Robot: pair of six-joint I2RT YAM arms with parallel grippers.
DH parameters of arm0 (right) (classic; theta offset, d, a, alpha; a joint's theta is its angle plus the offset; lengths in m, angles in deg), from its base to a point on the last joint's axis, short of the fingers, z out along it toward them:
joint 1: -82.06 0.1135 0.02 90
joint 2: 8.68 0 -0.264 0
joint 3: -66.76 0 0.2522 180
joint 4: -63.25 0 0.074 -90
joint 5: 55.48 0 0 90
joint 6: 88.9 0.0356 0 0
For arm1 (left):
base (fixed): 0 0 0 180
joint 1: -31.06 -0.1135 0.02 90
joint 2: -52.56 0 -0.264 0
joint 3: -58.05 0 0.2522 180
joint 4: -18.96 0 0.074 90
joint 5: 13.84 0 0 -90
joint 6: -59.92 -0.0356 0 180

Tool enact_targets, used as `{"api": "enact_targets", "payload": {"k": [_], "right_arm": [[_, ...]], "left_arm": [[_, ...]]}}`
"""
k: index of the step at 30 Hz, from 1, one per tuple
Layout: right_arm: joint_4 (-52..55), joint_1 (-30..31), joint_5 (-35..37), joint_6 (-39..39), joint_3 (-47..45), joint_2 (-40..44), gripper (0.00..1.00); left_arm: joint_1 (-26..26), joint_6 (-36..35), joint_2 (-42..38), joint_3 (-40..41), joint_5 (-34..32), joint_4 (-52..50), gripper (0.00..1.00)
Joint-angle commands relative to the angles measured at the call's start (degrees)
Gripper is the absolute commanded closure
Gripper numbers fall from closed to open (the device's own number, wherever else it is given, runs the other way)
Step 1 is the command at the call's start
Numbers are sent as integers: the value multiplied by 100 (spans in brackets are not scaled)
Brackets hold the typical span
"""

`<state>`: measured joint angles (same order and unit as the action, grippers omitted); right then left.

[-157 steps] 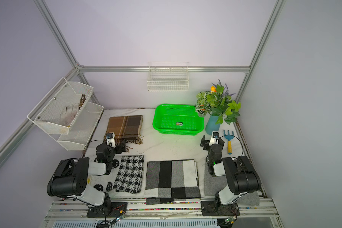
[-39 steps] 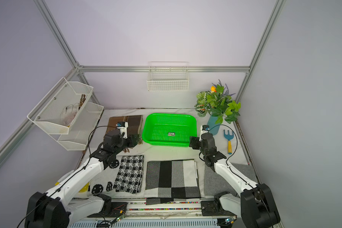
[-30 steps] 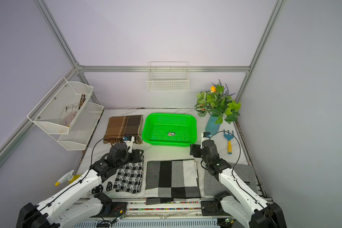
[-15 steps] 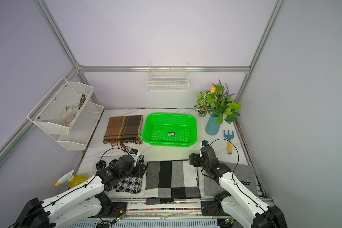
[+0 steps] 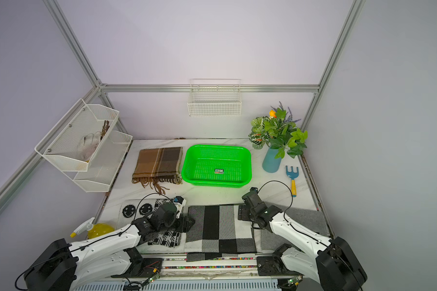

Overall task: Put the folded scarf in the basket
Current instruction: Pick up the scarf at the center of the board.

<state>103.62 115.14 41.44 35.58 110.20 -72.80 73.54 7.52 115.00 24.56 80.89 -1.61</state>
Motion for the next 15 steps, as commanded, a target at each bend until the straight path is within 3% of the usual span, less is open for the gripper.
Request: {"api": "enact_targets", "payload": {"k": [1,5,15], "right_arm": [[33,49,203,146,23,-44,19],[34,51,-171,55,42,-321,18],[-230,189,-631,29,-144,-571,21]], "left_arm": [[58,168,421,73,203,633,32],[177,171,700,9,106,704,28],[256,300,409,297,30,740,30]]}}
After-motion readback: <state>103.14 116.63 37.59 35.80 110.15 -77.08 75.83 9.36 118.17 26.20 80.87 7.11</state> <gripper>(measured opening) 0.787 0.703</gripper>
